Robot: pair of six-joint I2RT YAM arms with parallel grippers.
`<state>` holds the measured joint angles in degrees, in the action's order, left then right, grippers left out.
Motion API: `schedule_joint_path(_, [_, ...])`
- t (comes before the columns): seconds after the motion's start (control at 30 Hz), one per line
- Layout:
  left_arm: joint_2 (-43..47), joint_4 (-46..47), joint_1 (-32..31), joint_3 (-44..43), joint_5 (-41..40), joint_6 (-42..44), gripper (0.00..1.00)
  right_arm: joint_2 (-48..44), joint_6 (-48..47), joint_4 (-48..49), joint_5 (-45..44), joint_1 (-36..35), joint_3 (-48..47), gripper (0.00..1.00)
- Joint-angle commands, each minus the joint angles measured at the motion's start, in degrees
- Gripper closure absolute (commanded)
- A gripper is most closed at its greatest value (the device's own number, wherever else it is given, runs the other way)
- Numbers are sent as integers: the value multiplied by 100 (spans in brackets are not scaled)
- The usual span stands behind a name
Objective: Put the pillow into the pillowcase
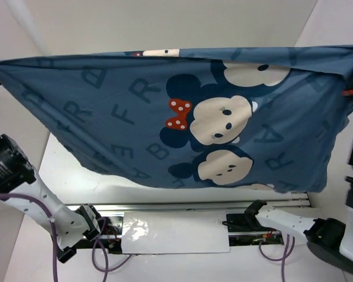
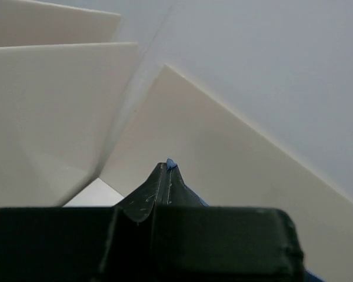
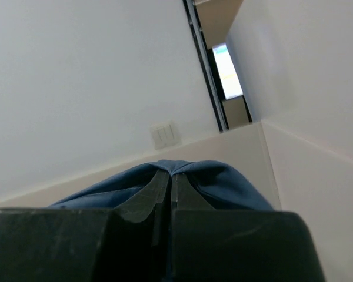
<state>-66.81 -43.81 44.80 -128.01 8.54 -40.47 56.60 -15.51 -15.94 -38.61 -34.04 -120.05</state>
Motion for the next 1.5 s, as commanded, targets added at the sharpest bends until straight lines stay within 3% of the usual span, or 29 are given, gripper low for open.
schedule_joint_path(0.0, [-447, 908, 170, 1100, -109, 329, 100, 10, -1557, 2504, -2333, -889, 1554, 100])
schedule_joint_path(0.1, [-570, 1769, 170, 2137, 928, 197, 100, -96, -2394, 4214, -2809, -1149, 3208, 100])
schedule_joint_path(0.13, [-701, 1936, -152, 2357, 974, 197, 100, -96, -2335, 4449, -2914, -1149, 3468, 100])
schedule_joint_path(0.27, [-1026, 2324, -1278, 3131, -400, 618, 100, 175, -1905, 5047, -3170, -1149, 4506, 100])
schedule_joint_path(0.33, [-1229, 2525, -1569, 3457, -659, 672, 100, 421, -1326, 4417, -3222, -1149, 4630, 100])
schedule_joint_path(0.4, [-1649, 2640, -1816, 3685, -835, 672, 100, 867, -1062, 4486, -3171, -1149, 4893, 100])
schedule_joint_path(0.47, [-1984, 2737, -1930, 3739, -967, 672, 100, 1290, -579, 4110, -3170, -711, 4956, 100])
schedule_joint_path(0.5, [-2186, 2807, -1983, 3739, -1081, 620, 100, 1814, 198, 3821, -2900, -422, 4834, 100])
schedule_joint_path(0.53, [-2631, 2808, -2062, 3643, -1082, 619, 100, 2107, 832, 2530, -2585, 312, 4389, 100])
schedule_joint_path(0.57, [-2871, 2808, -2063, 3538, -1152, 619, 100, 2423, 1448, 1952, -2199, 780, 4141, 100])
schedule_joint_path(0.63, [-3345, 2746, -2211, 3144, -1205, 680, 100, 3360, 2581, 1185, -833, 1625, 3693, 100])
schedule_joint_path(0.67, [-3565, 2746, -2264, 3020, -1205, 681, 100, 3645, 2797, 946, -484, 2229, 3412, 100])
schedule_joint_path(0.77, [-4418, 2799, -2502, 2484, -1477, 751, 100, 4700, 3097, 944, 510, 2901, 2868, 100])
schedule_joint_path(0.9, [-5341, 3115, -2783, 1833, -1478, 926, 100, 6045, 3212, 699, 969, 3272, 1733, 100])
schedule_joint_path(1.07, [-6754, 3019, -3090, 386, -1416, 919, 100, 7766, 3466, 128, 1329, 3518, 81, 99])
schedule_joint_path(1.17, [-7222, 2853, -3091, -179, -1285, 778, 100, 8295, 3624, 205, 1487, 3668, -580, 70])
schedule_joint_path(1.2, [-7380, 2852, -3091, -181, -1197, 777, 89, 8358, 3695, 389, 1540, 3764, -659, 59])
schedule_joint_path(1.23, [-7382, 2852, -3091, -233, -1014, 690, 67, 8420, 3765, 486, 1602, 3852, -756, 38])
schedule_joint_path(1.27, [-7382, 2922, -3091, -181, -960, 637, 1, 8533, 4131, 548, 1881, 3974, -879, 20])
schedule_joint_path(1.3, [-7382, 2922, -3091, -181, -959, 637, 0, 8534, 4135, 601, 1883, 3975, -880, 20])
schedule_joint_path(1.33, [-7330, 2922, -3091, -120, -898, 567, 0, 8534, 4213, 601, 2066, 4080, -1036, 5])
schedule_joint_path(1.37, [-7260, 2922, -3091, -119, -819, 566, 0, 8534, 4318, 601, 2233, 4081, -1108, 0])
schedule_joint_path(1.47, [-6822, 2782, -3091, 161, -757, 566, 0, 8298, 4197, 373, 2560, 4160, -1066, 0])
